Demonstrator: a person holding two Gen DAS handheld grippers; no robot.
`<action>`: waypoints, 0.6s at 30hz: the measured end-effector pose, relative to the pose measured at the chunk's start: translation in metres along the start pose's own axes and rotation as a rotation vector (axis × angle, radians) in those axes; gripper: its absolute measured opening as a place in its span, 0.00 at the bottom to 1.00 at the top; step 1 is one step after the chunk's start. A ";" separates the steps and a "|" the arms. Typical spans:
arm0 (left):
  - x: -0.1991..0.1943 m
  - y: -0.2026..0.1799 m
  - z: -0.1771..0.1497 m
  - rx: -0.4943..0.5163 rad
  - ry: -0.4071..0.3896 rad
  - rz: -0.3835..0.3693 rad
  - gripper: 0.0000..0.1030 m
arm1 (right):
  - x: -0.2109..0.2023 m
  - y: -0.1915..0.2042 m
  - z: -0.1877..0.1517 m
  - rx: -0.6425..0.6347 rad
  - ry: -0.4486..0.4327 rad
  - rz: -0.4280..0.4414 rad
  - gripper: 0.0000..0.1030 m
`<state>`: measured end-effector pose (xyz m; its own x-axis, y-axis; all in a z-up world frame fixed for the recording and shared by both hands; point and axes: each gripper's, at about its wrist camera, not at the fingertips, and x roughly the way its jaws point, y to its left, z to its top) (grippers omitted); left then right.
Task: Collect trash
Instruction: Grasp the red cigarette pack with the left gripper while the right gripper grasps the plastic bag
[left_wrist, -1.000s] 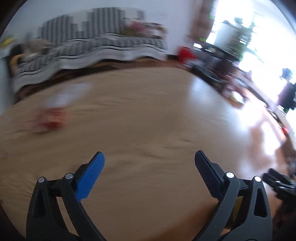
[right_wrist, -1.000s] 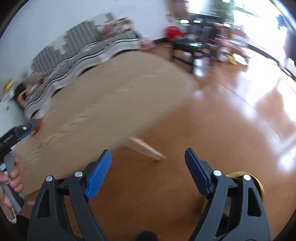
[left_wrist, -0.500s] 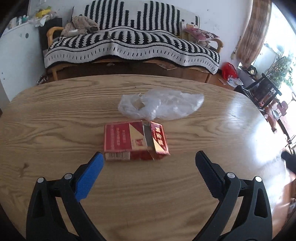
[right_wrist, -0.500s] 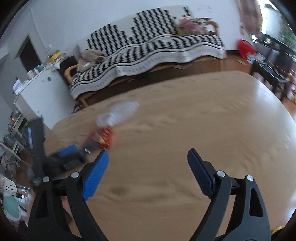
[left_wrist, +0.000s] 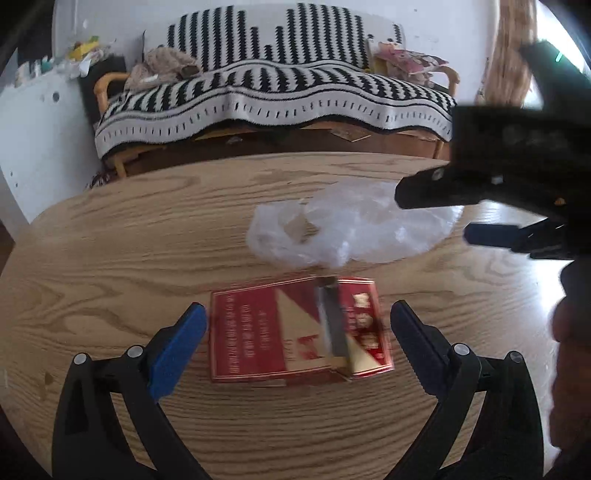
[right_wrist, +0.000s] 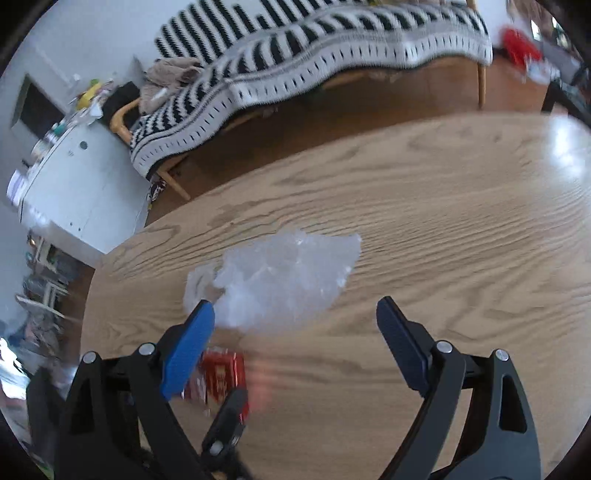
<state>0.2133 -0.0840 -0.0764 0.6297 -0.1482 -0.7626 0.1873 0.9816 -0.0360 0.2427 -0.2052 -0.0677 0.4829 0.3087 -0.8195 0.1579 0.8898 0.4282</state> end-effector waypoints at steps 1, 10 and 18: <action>0.004 0.005 -0.001 -0.011 0.013 -0.013 0.94 | 0.007 0.000 0.003 -0.001 0.015 0.007 0.83; 0.014 0.015 -0.003 -0.079 0.043 -0.103 0.94 | 0.018 0.011 0.000 -0.079 0.035 0.019 0.06; 0.008 0.009 -0.005 -0.087 0.043 -0.110 0.82 | -0.059 -0.015 -0.024 -0.092 -0.099 -0.034 0.05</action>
<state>0.2165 -0.0758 -0.0858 0.5755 -0.2523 -0.7779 0.1861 0.9667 -0.1759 0.1916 -0.2291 -0.0353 0.5618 0.2473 -0.7894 0.0978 0.9277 0.3603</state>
